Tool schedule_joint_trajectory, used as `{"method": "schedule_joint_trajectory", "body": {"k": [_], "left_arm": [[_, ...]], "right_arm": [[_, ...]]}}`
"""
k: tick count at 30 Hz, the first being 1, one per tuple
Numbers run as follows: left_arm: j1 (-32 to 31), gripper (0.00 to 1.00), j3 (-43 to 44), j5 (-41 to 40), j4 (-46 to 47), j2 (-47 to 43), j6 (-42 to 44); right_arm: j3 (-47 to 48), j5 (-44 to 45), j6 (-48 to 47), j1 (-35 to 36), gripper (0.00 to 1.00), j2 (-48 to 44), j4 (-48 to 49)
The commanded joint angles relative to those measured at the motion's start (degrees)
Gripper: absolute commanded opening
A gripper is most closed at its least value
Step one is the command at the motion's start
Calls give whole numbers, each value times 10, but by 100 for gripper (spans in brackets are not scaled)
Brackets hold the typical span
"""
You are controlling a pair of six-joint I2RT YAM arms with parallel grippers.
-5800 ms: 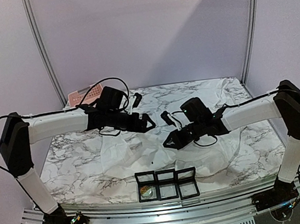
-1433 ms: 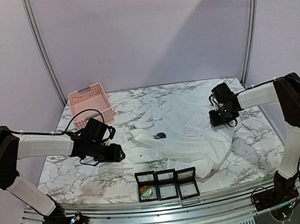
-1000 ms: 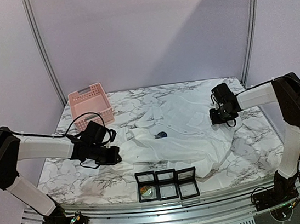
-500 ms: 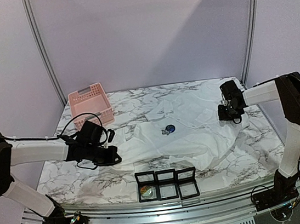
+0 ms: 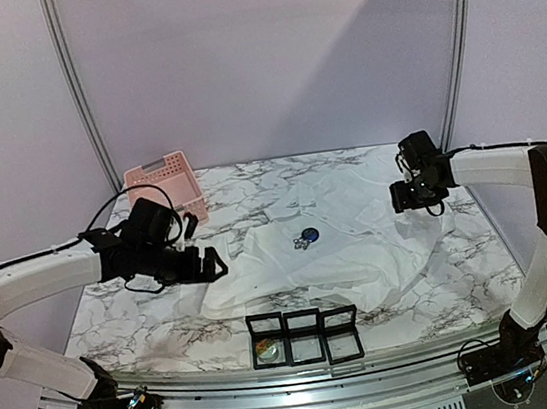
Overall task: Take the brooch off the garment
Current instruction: Smooth out the flattened clothing at the center of the board, then pick up the brooch from the flattened clothing.
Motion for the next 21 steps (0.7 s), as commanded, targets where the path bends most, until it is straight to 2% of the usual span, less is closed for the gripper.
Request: {"method": "schedule_joint_trajectory", "body": {"k": [1, 5, 9, 13, 18, 21], "left_arm": [[7, 100, 85, -102, -49, -37, 78], [33, 100, 119, -119, -14, -68, 110], [66, 100, 113, -167, 61, -101, 81], [81, 100, 101, -174, 114, -118, 107], [83, 100, 89, -208, 118, -103, 153], [86, 100, 94, -180, 100, -87, 164]], "right_arm": [[24, -54, -46, 74, 69, -40, -11], [54, -97, -52, 133, 70, -31, -7], [82, -147, -38, 175, 70, 3, 16], [127, -158, -24, 203, 68, 64, 13], [190, -174, -8, 220, 66, 139, -5], [213, -174, 11, 223, 65, 167, -17]]}}
